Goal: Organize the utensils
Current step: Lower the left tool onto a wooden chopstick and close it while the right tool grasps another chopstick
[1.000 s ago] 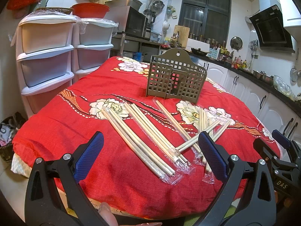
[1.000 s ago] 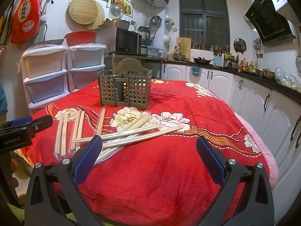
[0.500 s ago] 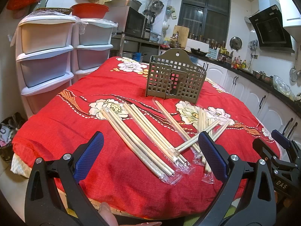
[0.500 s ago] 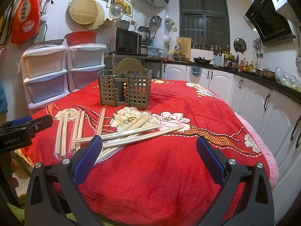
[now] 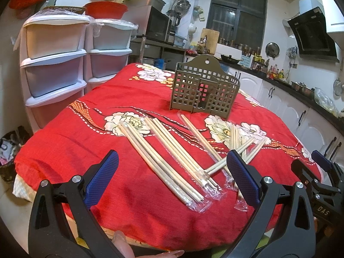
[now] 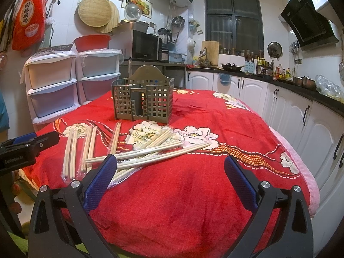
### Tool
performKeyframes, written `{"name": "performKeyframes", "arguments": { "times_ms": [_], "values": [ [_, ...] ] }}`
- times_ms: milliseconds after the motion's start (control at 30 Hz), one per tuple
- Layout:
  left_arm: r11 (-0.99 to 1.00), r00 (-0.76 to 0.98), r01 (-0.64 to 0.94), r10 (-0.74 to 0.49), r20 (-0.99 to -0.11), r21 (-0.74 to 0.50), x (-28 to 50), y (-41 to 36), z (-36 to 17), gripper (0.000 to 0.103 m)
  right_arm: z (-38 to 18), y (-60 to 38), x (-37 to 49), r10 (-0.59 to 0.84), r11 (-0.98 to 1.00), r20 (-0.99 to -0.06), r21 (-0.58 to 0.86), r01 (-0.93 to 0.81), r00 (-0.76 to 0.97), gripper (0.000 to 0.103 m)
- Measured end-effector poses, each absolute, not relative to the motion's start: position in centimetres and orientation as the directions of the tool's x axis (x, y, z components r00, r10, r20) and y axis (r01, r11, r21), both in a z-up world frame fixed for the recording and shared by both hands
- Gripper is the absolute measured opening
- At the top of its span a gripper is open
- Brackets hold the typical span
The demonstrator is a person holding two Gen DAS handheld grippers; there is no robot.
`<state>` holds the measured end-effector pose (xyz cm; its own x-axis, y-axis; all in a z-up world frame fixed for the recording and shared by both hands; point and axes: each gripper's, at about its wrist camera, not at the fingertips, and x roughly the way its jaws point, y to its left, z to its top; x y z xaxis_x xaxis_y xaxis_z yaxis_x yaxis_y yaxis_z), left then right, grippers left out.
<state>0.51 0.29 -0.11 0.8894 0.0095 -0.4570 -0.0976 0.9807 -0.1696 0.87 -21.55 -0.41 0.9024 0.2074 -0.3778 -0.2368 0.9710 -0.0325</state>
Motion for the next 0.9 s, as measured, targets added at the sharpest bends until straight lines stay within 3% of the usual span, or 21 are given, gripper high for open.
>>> {"name": "performKeyframes", "arguments": {
  "times_ms": [900],
  "values": [
    [0.963,0.808,-0.172,0.016,-0.589,-0.21,5.5,5.4,-0.4,0.092,0.9,-20.2,8.5,0.314,0.939,-0.479,0.029,-0.343,0.82,0.097]
  ]
}}
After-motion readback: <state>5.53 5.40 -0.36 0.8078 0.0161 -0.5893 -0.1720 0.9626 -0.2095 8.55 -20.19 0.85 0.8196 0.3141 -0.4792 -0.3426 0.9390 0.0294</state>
